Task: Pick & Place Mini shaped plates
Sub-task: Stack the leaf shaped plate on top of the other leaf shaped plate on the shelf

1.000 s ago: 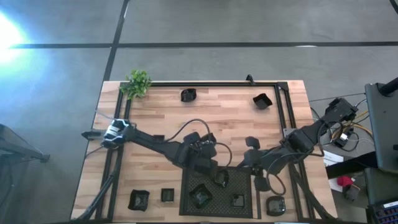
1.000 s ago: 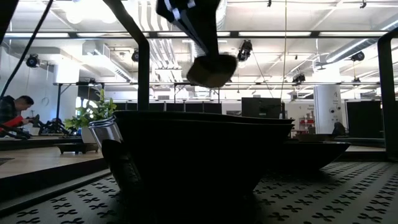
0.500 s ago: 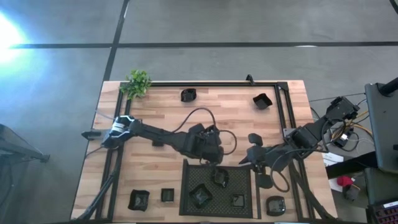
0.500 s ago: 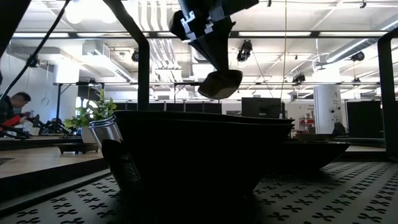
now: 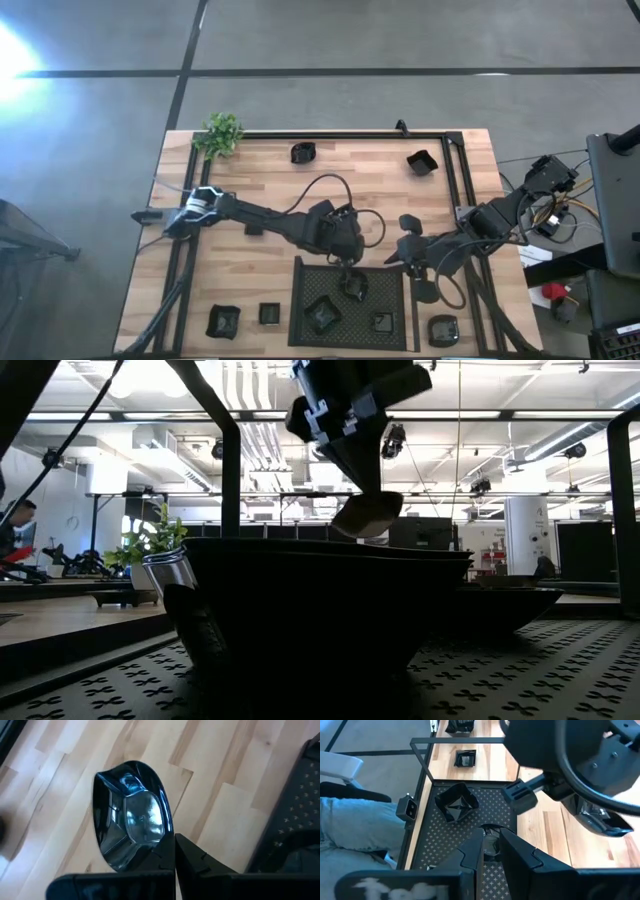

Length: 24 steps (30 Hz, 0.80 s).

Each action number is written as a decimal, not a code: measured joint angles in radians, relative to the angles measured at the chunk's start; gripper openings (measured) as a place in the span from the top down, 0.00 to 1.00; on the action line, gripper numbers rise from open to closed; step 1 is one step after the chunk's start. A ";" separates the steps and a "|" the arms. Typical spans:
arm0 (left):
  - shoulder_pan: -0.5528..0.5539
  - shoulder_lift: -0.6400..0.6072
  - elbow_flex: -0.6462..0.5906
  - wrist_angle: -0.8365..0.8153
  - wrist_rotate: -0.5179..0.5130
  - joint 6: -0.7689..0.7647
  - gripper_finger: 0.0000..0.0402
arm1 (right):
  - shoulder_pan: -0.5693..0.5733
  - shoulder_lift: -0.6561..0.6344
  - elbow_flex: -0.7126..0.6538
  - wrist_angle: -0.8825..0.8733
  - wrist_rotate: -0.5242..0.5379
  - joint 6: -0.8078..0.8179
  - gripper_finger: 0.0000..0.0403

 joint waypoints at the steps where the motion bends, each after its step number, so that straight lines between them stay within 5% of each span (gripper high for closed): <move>1: 0.005 0.002 0.000 0.001 0.007 0.003 1.00 | 0.000 0.000 0.000 0.000 0.000 0.000 0.85; 12: 0.037 0.006 -0.008 0.029 0.014 0.021 1.00 | 0.000 0.000 0.000 0.000 -0.001 -0.003 0.85; 24: 0.053 0.007 -0.185 0.197 0.014 0.055 1.00 | 0.000 0.000 0.000 0.000 -0.002 0.005 0.85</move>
